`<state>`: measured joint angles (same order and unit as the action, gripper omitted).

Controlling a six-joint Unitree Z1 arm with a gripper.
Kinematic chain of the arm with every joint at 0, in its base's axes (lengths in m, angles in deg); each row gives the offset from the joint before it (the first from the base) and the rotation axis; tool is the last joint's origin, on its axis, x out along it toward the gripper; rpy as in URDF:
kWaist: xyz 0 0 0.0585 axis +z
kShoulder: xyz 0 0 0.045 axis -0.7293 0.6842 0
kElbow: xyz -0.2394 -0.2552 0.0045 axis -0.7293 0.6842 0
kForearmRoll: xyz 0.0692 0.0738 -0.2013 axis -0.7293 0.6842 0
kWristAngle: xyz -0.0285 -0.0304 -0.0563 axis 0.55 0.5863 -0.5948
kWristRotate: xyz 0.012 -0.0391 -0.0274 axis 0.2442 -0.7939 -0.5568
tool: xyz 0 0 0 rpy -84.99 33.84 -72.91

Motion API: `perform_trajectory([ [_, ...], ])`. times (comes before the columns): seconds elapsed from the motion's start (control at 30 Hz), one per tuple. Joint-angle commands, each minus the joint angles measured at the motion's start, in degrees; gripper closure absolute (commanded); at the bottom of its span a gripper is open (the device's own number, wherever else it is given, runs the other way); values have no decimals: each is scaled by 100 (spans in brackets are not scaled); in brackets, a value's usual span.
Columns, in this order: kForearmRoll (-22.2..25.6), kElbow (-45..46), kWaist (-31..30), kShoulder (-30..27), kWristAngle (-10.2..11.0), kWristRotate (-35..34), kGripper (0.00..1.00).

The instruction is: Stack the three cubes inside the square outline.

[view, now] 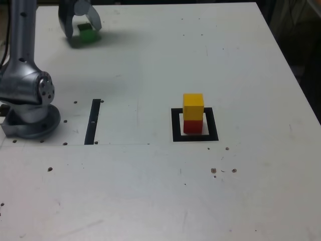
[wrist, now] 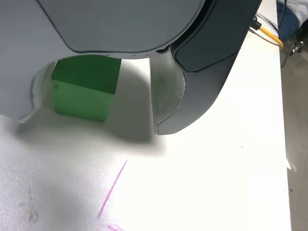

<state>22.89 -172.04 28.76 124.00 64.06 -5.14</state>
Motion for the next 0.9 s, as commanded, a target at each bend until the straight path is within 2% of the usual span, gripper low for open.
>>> perform_trajectory([
  [0.0,-45,22,-36,-32,38,-22,62],
  [0.1,-84,53,-70,-59,55,-20,68],
  [0.87,-137,194,-210,-101,-3,-15,68],
])
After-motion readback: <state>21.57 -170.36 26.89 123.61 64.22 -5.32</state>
